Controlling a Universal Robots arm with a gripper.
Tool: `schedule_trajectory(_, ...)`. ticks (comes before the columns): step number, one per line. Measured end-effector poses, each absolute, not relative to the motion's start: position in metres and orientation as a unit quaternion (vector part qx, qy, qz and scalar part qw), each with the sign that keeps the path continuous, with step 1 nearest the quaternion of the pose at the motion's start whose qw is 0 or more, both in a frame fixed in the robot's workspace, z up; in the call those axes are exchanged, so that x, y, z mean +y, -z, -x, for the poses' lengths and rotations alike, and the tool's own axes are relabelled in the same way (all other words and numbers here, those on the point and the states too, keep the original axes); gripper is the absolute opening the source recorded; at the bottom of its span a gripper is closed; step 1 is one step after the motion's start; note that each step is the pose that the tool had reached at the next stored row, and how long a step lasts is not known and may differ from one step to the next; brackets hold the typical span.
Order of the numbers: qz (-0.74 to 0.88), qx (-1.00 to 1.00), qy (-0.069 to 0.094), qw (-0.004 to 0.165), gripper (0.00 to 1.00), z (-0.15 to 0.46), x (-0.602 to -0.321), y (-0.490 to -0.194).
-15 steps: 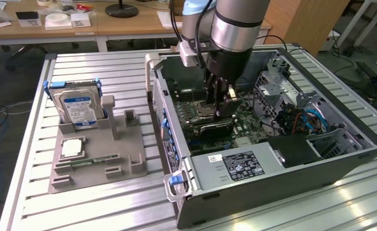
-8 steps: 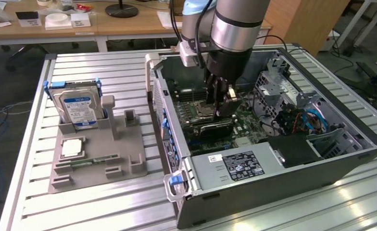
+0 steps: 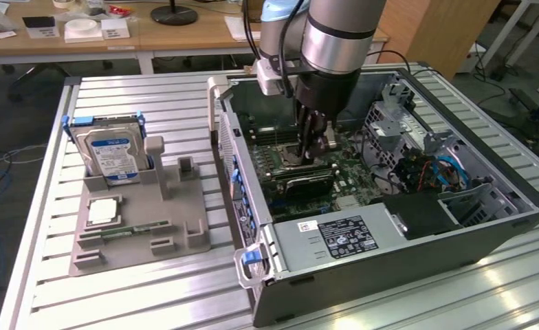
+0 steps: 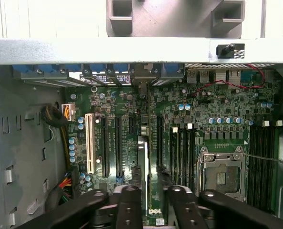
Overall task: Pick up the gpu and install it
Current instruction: 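Press down on the gpu until it lock into place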
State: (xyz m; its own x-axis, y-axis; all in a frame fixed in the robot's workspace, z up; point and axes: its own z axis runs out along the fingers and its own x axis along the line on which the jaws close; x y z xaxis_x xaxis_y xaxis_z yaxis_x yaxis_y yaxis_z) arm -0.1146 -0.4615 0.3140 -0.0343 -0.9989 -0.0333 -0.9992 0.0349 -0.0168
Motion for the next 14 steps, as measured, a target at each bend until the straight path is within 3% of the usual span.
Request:
schedule_trajectory(1, 0.695, 0.719, -0.006, 0.018, 0.26, 0.1146, -0.4615, -0.3140)
schedule_trajectory(3, 0.695, 0.719, -0.006, 0.018, 0.15, 0.1146, -0.4615, -0.3140)
schedule_trajectory(5, 0.695, 0.719, -0.006, 0.018, 0.11, 0.1146, -0.4615, -0.3140)
schedule_trajectory(14, 0.695, 0.719, -0.006, 0.018, 0.11, 0.1108, -0.4613, -0.3138)
